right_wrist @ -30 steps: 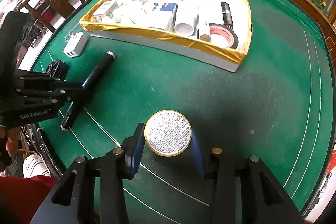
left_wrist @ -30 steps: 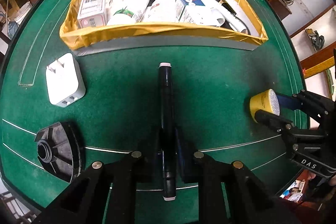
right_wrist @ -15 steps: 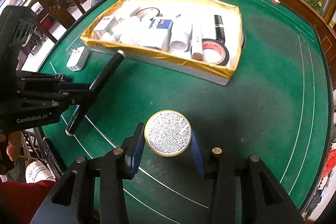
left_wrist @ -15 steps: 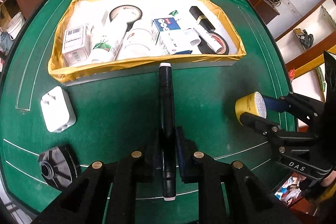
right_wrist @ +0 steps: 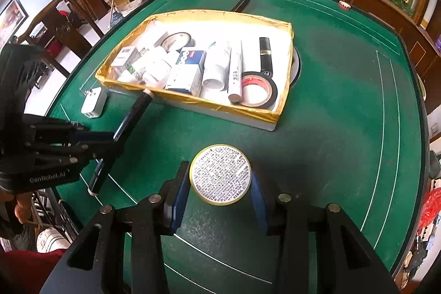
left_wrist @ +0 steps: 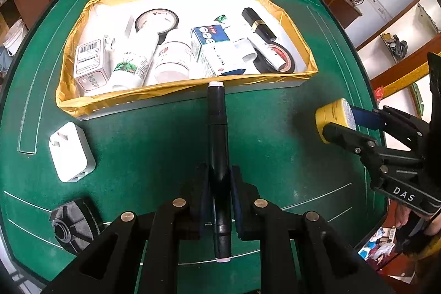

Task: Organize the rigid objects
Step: 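Carry the black marker in the left tool and the tin in the right tool over the tray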

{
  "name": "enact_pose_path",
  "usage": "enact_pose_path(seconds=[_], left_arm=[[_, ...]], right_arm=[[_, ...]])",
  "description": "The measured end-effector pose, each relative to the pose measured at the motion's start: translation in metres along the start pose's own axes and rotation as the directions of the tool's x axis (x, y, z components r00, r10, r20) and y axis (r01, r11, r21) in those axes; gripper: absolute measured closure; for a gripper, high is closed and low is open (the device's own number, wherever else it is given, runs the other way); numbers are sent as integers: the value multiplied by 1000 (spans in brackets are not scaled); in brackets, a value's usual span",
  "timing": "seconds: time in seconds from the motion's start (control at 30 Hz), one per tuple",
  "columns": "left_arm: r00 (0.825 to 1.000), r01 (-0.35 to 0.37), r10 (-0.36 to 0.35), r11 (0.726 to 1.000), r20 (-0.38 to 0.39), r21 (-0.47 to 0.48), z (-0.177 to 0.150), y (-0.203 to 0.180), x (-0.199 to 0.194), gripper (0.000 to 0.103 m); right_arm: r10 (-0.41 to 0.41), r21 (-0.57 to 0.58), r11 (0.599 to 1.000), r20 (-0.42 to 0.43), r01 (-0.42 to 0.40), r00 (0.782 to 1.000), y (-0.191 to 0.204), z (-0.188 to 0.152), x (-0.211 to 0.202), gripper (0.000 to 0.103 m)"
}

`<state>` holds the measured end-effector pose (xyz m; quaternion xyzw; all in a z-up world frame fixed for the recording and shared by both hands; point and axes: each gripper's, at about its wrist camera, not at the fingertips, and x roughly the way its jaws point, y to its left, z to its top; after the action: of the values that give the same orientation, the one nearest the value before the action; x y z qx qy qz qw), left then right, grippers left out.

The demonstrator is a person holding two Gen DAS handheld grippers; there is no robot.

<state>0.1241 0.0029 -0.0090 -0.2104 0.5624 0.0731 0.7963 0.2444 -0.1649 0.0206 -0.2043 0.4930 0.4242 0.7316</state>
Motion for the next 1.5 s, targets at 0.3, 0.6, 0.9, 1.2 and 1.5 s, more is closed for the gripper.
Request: enact_pose_path(seconds=[0.3, 0.6, 0.9, 1.2, 1.5], left_arm=[[1000, 23, -23, 1000, 14, -11, -4, 2, -10, 88], [999, 25, -24, 999, 46, -21, 8, 10, -25, 88], [997, 31, -29, 999, 78, -24, 46, 17, -36, 88], [995, 54, -50, 997, 82, -49, 104, 24, -25, 88], [999, 41, -40, 998, 31, -50, 150, 29, 8, 88]], right_arm=[[-1, -4, 1000, 12, 1, 1000, 1, 8, -3, 63], [-4, -5, 1000, 21, 4, 1000, 0, 12, -3, 63], [-25, -4, 1000, 46, 25, 999, -7, 29, -9, 63], [-22, 36, 999, 82, 19, 996, -19, 69, -10, 63], [-25, 66, 998, 71, 21, 997, -23, 100, 11, 63]])
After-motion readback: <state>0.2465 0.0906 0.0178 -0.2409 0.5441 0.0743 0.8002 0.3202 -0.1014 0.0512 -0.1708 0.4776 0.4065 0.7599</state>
